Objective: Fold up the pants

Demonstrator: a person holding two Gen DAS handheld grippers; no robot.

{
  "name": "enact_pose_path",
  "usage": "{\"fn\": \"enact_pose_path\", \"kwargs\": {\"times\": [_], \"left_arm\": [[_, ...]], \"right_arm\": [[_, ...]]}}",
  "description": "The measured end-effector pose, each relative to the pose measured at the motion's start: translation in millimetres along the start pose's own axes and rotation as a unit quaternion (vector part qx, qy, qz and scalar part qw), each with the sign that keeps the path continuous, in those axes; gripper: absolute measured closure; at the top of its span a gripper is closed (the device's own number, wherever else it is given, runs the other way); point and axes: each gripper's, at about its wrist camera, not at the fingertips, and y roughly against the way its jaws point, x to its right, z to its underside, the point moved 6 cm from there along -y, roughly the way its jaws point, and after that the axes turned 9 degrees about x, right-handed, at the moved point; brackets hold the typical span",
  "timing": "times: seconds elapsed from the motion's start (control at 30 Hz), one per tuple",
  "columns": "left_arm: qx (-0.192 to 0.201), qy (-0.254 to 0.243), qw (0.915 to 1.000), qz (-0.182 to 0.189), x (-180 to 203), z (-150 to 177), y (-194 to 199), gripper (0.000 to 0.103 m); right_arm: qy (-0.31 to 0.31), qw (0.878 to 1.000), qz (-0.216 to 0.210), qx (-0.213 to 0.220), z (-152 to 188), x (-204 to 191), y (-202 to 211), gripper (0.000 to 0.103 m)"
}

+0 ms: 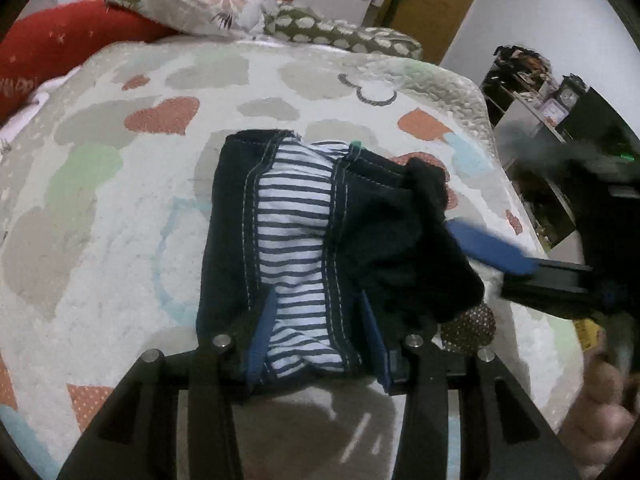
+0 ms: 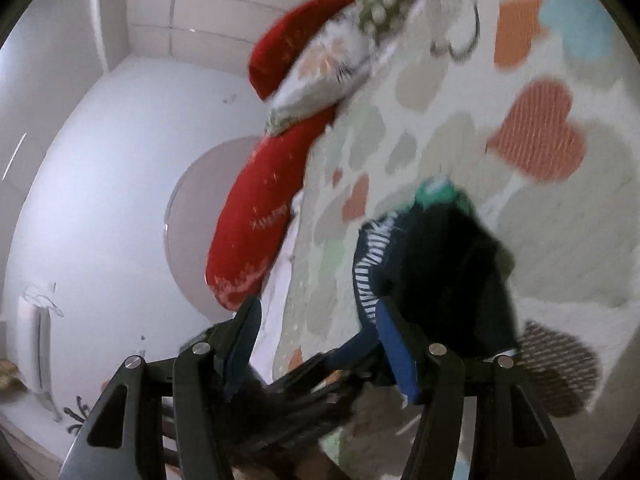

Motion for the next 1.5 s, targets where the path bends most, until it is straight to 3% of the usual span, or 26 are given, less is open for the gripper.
{"fn": "enact_pose_path", "kwargs": {"times": [0.07,0.13,0.2,0.27,0.4,0.5,0.53,0.6,0.63,0.67,0.77,0.83,0.9,0.97,1.03,1.13,1.23,1.3,1.37,1.4,1.5], "left_arm": [[-0.001,-0.005,1.0000,0.000,0.7,1.3,2.2,0.061],[-0.002,-0.004,1.0000,0.004,0.8,1.0,2.2,0.061],[-0.001,0.000,1.0000,0.007,-0.4,1.0,3.4,0.061],[-0.002,-0.001,1.0000,0.005,-1.2,1.4,3.9,0.061],[0.003,-0.002,1.0000,-0.002,-0.7,2.0,2.5,0.061],[0.005,-0.007,0.9999,-0.011,1.1,2.6,0.7,0.061],[0.005,-0.006,0.9999,-0.012,1.0,2.7,0.5,0.061],[0.004,-0.004,0.9999,-0.012,1.0,3.0,0.8,0.061],[0.004,-0.002,0.9999,-0.011,0.5,3.0,1.2,0.061],[0.003,0.000,0.9999,-0.010,-0.3,2.9,1.6,0.061],[0.005,0.008,1.0000,0.001,-3.2,1.5,2.0,0.061],[0.003,0.014,0.9999,0.007,-4.3,0.9,1.2,0.061],[0.003,0.010,0.9999,0.006,-4.2,0.6,1.0,0.061],[0.004,0.004,1.0000,-0.002,-3.9,0.9,0.3,0.061],[0.004,0.002,1.0000,-0.006,-3.6,1.7,-0.7,0.060],[0.004,0.001,1.0000,-0.006,-3.3,1.9,-0.9,0.060],[0.004,0.001,1.0000,-0.006,-3.5,1.8,-0.8,0.060],[0.004,0.001,1.0000,-0.006,-3.9,1.5,-0.8,0.060],[0.003,0.001,1.0000,-0.005,-4.1,1.5,-0.8,0.060],[0.003,0.001,1.0000,-0.004,-3.9,1.6,-0.9,0.060],[0.001,-0.001,1.0000,0.008,-2.3,0.8,0.9,0.060]], "right_arm": [[-0.009,0.999,0.037,-0.003,0.7,20.6,-12.3,0.039],[0.033,0.985,0.166,0.024,-5.6,50.1,-5.2,0.038],[0.049,0.972,0.224,0.045,-7.8,67.3,11.2,0.037],[0.038,0.974,0.218,0.054,-8.6,65.8,24.8,0.037],[0.143,0.955,0.247,0.076,-21.6,20.1,30.2,0.037],[0.196,0.942,0.266,0.052,-23.2,0.0,7.9,0.037],[0.208,0.937,0.276,0.041,-24.8,-0.9,-2.9,0.039],[0.230,0.921,0.315,-0.008,-18.1,11.6,-32.9,0.072],[0.222,0.920,0.323,-0.021,-17.6,19.5,-41.4,0.075],[0.209,0.926,0.313,-0.017,-19.6,23.0,-43.3,0.077],[0.128,0.973,0.194,0.016,-35.3,17.2,-28.0,0.078],[0.098,0.984,0.146,0.042,-42.3,19.9,-11.5,0.078],[0.112,0.973,0.197,0.043,-41.1,37.0,-9.3,0.081],[0.167,0.943,0.283,0.042,-37.6,54.2,-6.9,0.085],[0.174,0.929,0.324,0.042,-33.8,65.6,0.7,0.085],[0.150,0.939,0.301,0.071,-38.3,56.2,18.8,0.083],[0.142,0.964,0.203,0.093,-34.0,17.9,28.8,0.083],[0.120,0.982,0.125,0.074,-25.6,-1.6,22.0,0.081],[0.089,0.992,0.085,0.036,-15.9,-0.3,5.6,0.077],[0.082,0.993,0.087,0.021,-11.9,5.4,-0.8,0.077],[0.089,0.979,0.181,0.021,-13.6,47.1,-13.6,0.078]]}}
